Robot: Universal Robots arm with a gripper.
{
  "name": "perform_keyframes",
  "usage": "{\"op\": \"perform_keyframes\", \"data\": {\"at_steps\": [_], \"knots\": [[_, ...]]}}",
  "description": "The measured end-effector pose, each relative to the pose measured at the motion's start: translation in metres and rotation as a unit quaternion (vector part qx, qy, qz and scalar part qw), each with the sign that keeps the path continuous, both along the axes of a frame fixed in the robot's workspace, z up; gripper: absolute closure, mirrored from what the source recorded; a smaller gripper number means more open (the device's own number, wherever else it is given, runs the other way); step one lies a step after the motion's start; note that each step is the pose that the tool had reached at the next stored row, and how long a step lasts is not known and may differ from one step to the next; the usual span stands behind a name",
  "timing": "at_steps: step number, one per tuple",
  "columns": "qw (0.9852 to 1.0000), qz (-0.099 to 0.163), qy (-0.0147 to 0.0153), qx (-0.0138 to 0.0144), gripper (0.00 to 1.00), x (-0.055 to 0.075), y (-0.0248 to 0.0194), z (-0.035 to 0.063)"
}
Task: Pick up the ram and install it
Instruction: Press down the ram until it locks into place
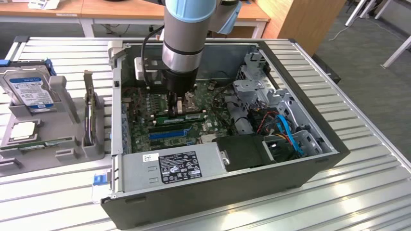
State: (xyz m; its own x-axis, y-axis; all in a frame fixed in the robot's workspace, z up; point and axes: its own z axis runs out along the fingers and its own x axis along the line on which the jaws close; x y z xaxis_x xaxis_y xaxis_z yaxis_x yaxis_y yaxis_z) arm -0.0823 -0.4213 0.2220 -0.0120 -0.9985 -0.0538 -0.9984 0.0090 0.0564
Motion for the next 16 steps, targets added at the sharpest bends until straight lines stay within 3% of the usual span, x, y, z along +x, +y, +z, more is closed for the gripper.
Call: {"op": "perform_keyframes", "data": {"at_steps": [16], "knots": [[1.0000, 0.000, -0.0005, 0.0007, 0.90, 0.0002, 0.0002, 0.0013]]}}
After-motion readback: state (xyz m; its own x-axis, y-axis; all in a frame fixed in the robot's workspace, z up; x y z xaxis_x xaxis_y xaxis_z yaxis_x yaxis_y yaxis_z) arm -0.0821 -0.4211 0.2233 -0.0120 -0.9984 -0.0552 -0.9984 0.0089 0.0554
